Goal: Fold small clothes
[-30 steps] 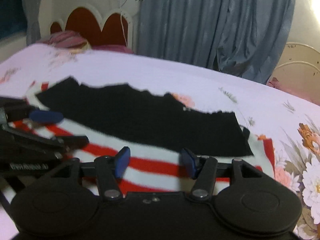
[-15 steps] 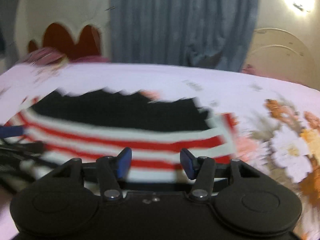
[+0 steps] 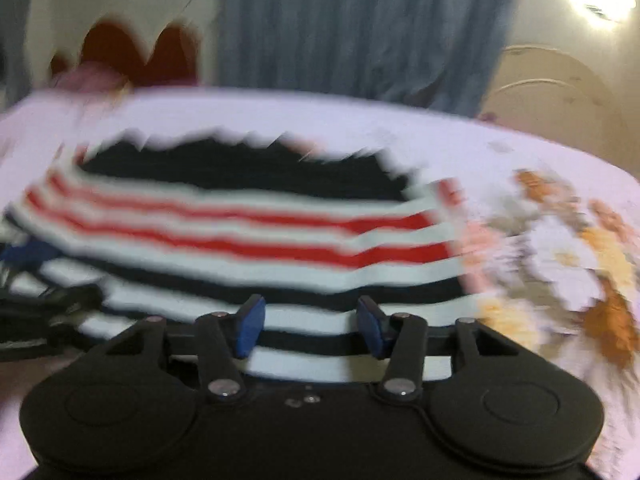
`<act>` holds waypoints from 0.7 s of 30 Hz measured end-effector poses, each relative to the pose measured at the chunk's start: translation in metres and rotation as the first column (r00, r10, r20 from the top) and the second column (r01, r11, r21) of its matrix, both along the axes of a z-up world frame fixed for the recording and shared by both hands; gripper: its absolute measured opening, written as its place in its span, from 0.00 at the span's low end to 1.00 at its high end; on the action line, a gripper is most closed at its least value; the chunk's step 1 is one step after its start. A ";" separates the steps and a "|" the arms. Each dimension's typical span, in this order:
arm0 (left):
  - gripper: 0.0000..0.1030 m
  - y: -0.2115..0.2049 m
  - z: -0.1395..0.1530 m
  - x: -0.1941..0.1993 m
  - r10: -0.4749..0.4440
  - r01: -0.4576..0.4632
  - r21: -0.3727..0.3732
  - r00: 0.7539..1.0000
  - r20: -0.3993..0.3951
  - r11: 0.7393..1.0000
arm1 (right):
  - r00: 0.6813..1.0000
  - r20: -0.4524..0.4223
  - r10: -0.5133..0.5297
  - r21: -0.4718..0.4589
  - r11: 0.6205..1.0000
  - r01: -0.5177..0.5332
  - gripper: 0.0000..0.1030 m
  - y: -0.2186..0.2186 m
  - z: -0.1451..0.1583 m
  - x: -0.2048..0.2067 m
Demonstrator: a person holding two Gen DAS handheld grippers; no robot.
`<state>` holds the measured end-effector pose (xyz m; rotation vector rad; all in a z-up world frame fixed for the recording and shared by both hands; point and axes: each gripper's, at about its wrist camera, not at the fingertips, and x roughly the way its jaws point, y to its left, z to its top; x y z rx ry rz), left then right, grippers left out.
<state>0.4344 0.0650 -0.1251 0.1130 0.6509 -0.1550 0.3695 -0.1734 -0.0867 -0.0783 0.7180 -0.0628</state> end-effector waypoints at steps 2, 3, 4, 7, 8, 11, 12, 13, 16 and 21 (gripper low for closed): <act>0.69 0.011 -0.001 -0.003 0.028 -0.028 -0.002 1.000 -0.004 1.000 | 0.996 -0.006 -0.091 0.003 0.996 0.091 0.52 -0.028 0.004 0.000; 0.69 0.013 -0.002 -0.004 0.032 -0.032 -0.004 0.999 -0.011 0.999 | 0.992 -0.031 -0.125 0.018 0.992 0.126 0.54 -0.043 0.002 0.002; 0.69 0.014 -0.003 -0.004 0.034 -0.034 -0.006 0.999 -0.017 0.999 | 0.988 -0.063 -0.142 0.035 0.989 0.145 0.54 -0.053 -0.001 0.003; 0.69 0.007 -0.006 -0.002 0.028 -0.027 0.029 0.999 -0.042 0.999 | 0.986 -0.140 -0.095 0.138 0.984 0.115 0.38 -0.067 -0.010 0.002; 0.69 0.006 -0.006 -0.001 0.030 -0.029 0.037 0.998 -0.046 0.999 | 0.985 -0.151 -0.087 0.149 0.983 0.110 0.23 -0.067 -0.011 -0.001; 0.69 0.010 -0.008 0.000 0.038 -0.037 0.018 0.998 -0.057 0.999 | 0.982 -0.169 -0.080 0.063 0.994 0.092 0.06 -0.065 -0.020 -0.016; 0.69 0.011 -0.009 -0.001 0.036 -0.035 0.020 0.998 -0.055 0.999 | 0.982 -0.165 -0.088 0.070 0.992 0.101 0.06 -0.069 -0.022 -0.021; 0.69 0.011 -0.009 -0.003 0.035 -0.034 0.025 0.998 -0.053 0.999 | 0.983 -0.156 -0.092 0.073 0.992 0.104 0.06 -0.069 -0.023 -0.026; 0.69 0.009 -0.001 -0.009 0.040 -0.038 0.035 0.998 -0.048 0.999 | 0.985 -0.117 -0.129 -0.007 0.992 0.129 0.17 -0.059 -0.013 -0.028; 0.69 -0.023 0.012 -0.024 -0.051 0.052 -0.038 0.999 0.016 0.998 | 0.998 -0.005 -0.070 0.020 0.997 0.070 0.44 -0.027 0.008 -0.026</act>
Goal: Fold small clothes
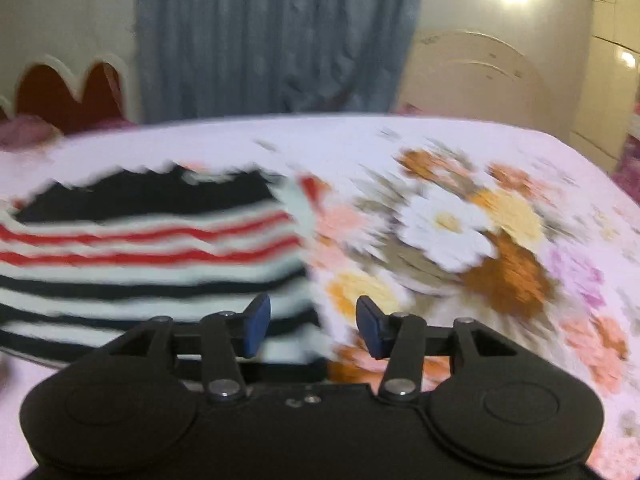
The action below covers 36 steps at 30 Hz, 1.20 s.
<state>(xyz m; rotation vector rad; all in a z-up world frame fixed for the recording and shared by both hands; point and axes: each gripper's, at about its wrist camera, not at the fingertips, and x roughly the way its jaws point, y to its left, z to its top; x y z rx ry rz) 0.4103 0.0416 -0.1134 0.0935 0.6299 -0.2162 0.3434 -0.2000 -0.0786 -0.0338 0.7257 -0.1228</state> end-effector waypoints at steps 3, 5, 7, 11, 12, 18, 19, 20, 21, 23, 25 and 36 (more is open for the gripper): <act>0.69 -0.030 -0.006 0.002 -0.059 0.059 0.015 0.998 -0.030 0.998 | 0.989 -0.044 0.138 0.009 0.990 -0.137 0.41 0.039 -0.013 0.007; 0.69 -0.034 -0.012 0.008 -0.043 0.046 0.041 0.997 -0.070 0.998 | 0.977 -0.088 0.195 -0.007 0.981 -0.196 0.42 0.058 -0.027 0.010; 0.69 -0.016 -0.012 0.009 0.007 -0.005 0.025 0.997 -0.075 1.000 | 0.973 -0.131 0.188 -0.016 0.981 -0.192 0.42 0.060 -0.037 0.010; 0.69 0.057 -0.022 0.003 0.146 -0.142 0.040 0.985 -0.091 0.989 | 0.994 -0.107 0.031 -0.131 0.990 -0.045 0.42 0.022 -0.034 0.000; 0.67 0.073 -0.022 0.001 0.146 -0.147 -0.005 0.984 -0.105 0.989 | 0.994 -0.104 -0.035 -0.157 0.987 0.018 0.41 0.003 -0.035 -0.001; 0.62 0.062 -0.013 0.001 0.167 -0.162 0.057 0.981 -0.096 0.985 | 0.992 -0.120 -0.037 -0.106 0.994 0.024 0.33 -0.023 -0.032 -0.002; 0.62 0.061 -0.014 0.001 0.172 -0.167 0.062 0.980 -0.098 0.984 | 0.996 -0.076 -0.046 -0.094 0.995 0.038 0.31 -0.020 -0.025 -0.005; 0.62 0.060 -0.017 0.001 0.176 -0.170 0.063 0.979 -0.099 0.983 | 0.998 -0.049 -0.042 -0.076 0.996 0.038 0.30 -0.015 -0.019 -0.007; 0.62 0.060 -0.019 -0.002 0.177 -0.172 0.059 0.979 -0.098 0.983 | 0.999 -0.035 -0.031 -0.069 0.997 0.028 0.30 -0.010 -0.018 -0.008; 0.62 0.061 -0.018 -0.001 0.176 -0.172 0.052 0.979 -0.100 0.984 | 0.991 -0.131 -0.019 -0.097 0.995 0.007 0.32 -0.007 -0.032 0.000; 0.62 0.062 -0.018 0.001 0.168 -0.163 0.060 0.981 -0.101 0.985 | 0.990 -0.143 -0.017 -0.125 0.992 -0.001 0.33 -0.005 -0.039 0.001; 0.62 0.062 -0.011 0.006 0.143 -0.138 0.054 0.984 -0.104 0.989 | 0.985 -0.174 -0.004 -0.141 0.990 -0.020 0.35 0.001 -0.035 0.011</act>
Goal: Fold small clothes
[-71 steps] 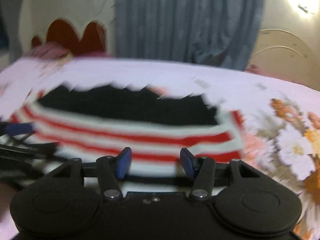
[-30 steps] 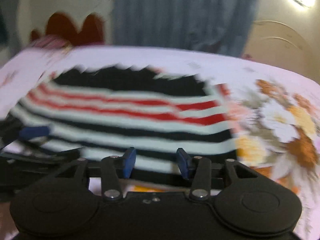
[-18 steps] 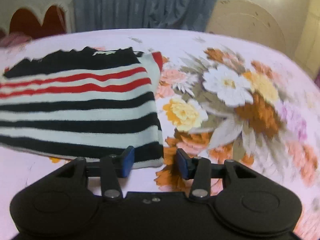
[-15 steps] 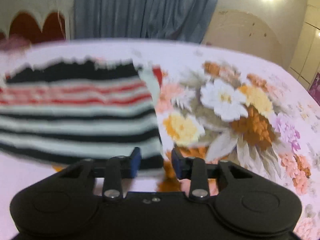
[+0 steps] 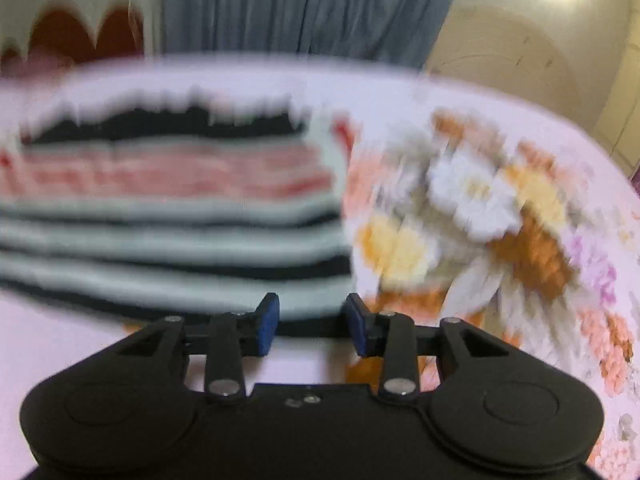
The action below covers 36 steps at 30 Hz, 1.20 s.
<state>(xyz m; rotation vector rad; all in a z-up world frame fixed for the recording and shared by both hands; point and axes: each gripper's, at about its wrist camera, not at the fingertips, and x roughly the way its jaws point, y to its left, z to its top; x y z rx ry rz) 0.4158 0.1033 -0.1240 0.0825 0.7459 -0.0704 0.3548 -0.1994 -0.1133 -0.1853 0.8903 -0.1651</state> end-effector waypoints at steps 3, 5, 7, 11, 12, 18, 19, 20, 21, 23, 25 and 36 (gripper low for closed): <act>0.62 -0.002 0.005 0.001 -0.014 0.014 0.000 1.000 0.026 1.000 | 0.995 0.097 -0.009 0.044 0.999 0.005 0.35 0.003 0.015 -0.009; 0.62 -0.002 -0.003 0.007 -0.018 0.018 0.004 1.000 -0.015 1.000 | 0.998 0.065 -0.003 0.042 0.999 0.000 0.36 0.005 0.010 -0.005; 0.62 -0.001 -0.006 0.007 -0.028 0.028 0.003 1.000 -0.014 1.000 | 1.000 0.004 -0.004 0.034 0.999 0.004 0.36 0.004 -0.003 0.000; 0.62 0.000 -0.007 0.008 -0.031 0.031 -0.005 0.999 -0.016 0.999 | 1.000 0.005 -0.006 0.040 0.999 0.006 0.36 0.003 -0.001 0.001; 0.62 0.000 -0.007 0.008 -0.032 0.032 -0.004 0.999 -0.016 0.999 | 1.000 0.005 -0.005 0.035 0.999 0.004 0.36 0.004 -0.001 0.001; 0.62 0.000 -0.006 0.008 -0.037 0.037 0.003 0.999 -0.022 0.999 | 1.000 0.000 -0.006 0.028 1.000 0.006 0.36 0.002 0.002 0.001; 0.63 0.001 -0.005 0.008 -0.034 0.034 0.004 0.999 -0.023 0.999 | 1.000 0.000 -0.009 0.027 1.000 0.009 0.37 0.004 0.003 0.000; 0.63 0.000 -0.002 0.006 -0.028 0.028 0.008 0.999 -0.021 1.000 | 1.000 0.006 -0.015 0.028 1.000 0.014 0.42 0.005 0.007 -0.001; 0.65 0.001 0.000 0.002 -0.016 0.016 0.016 1.000 -0.010 1.000 | 1.000 0.022 -0.021 0.027 0.999 0.021 0.58 0.005 0.008 -0.003; 0.79 0.006 0.005 -0.008 0.016 -0.016 0.019 1.000 0.023 1.000 | 0.997 0.070 -0.020 0.044 0.999 0.017 0.69 0.002 0.017 -0.011; 0.79 0.018 0.009 -0.020 0.038 -0.037 -0.030 0.998 0.041 0.999 | 0.996 0.084 -0.007 0.077 0.997 0.001 0.64 0.001 0.023 -0.016; 0.64 0.089 -0.028 -0.036 0.246 -0.255 -0.590 0.964 -0.097 0.766 | 0.990 0.132 0.042 0.218 0.973 -0.070 0.18 0.016 0.034 -0.011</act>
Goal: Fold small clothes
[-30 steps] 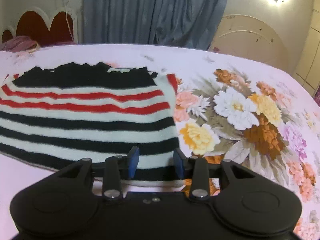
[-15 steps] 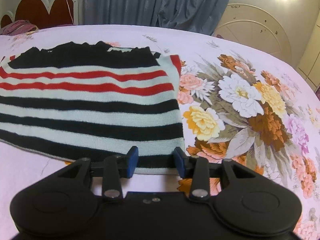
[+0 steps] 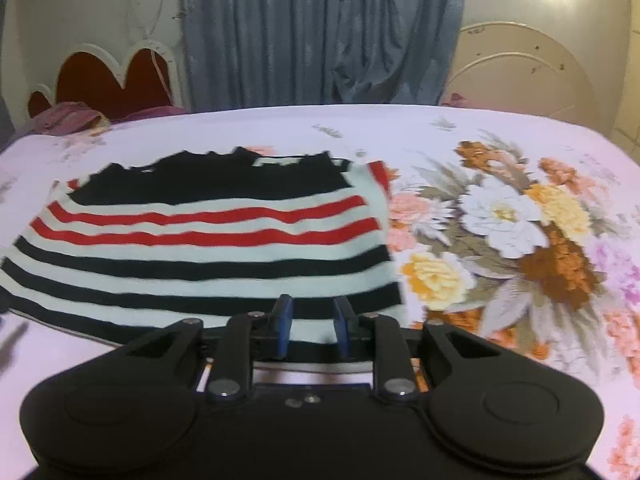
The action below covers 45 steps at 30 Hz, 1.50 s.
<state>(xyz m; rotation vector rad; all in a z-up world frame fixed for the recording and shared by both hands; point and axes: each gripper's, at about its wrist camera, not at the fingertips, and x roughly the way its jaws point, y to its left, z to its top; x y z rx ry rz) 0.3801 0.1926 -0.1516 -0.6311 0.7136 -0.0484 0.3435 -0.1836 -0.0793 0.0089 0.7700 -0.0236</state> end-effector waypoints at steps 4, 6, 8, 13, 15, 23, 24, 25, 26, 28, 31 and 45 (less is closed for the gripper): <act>0.64 0.006 -0.011 0.020 0.048 -0.045 -0.089 0.998 0.031 0.995 | 0.999 -0.015 0.041 0.022 0.999 -0.040 0.16 0.017 -0.005 0.020; 0.63 0.009 -0.016 0.033 0.068 -0.063 -0.123 0.997 0.041 0.990 | 0.998 -0.021 0.058 0.035 0.998 -0.057 0.15 0.027 -0.007 0.035; 0.58 0.012 -0.020 0.047 0.092 -0.084 -0.153 0.995 0.042 0.985 | 0.997 -0.022 0.076 0.054 0.996 -0.075 0.15 0.036 -0.010 0.053; 0.17 0.013 -0.029 0.071 0.130 -0.125 -0.201 0.991 0.013 0.972 | 0.991 -0.023 0.135 0.071 0.989 -0.133 0.13 0.062 -0.016 0.090; 0.15 0.011 -0.020 0.063 0.139 -0.122 -0.226 0.988 0.060 0.967 | 0.985 -0.027 0.171 0.057 0.984 -0.170 0.10 0.075 -0.018 0.099; 0.15 0.010 -0.032 0.072 0.115 -0.108 -0.216 0.993 0.020 0.970 | 0.974 -0.082 0.212 -0.091 0.971 -0.219 0.06 0.099 -0.042 0.104; 0.15 0.007 -0.029 0.073 0.112 -0.105 -0.199 0.993 0.023 0.974 | 0.975 -0.082 0.208 -0.088 0.973 -0.215 0.06 0.099 -0.042 0.104; 0.15 0.004 -0.026 0.072 0.114 -0.106 -0.194 0.993 0.031 0.975 | 0.976 -0.082 0.203 -0.083 0.974 -0.210 0.06 0.098 -0.042 0.103; 0.15 0.003 -0.022 0.073 0.114 -0.104 -0.184 0.993 0.043 0.977 | 0.976 -0.082 0.202 -0.082 0.975 -0.208 0.06 0.098 -0.042 0.103; 0.15 -0.003 -0.008 0.073 0.090 -0.077 -0.145 0.992 0.089 0.987 | 0.975 -0.083 0.206 -0.081 0.974 -0.213 0.06 0.098 -0.042 0.103; 0.15 -0.034 0.026 0.079 -0.007 0.006 0.006 0.989 0.147 1.000 | 0.973 -0.084 0.216 -0.030 0.975 -0.219 0.06 0.088 -0.037 0.104; 0.48 -0.298 0.070 0.126 -0.487 0.478 0.270 0.873 -0.037 0.836 | 0.995 0.037 -0.088 0.324 0.943 0.071 0.28 -0.110 0.028 0.069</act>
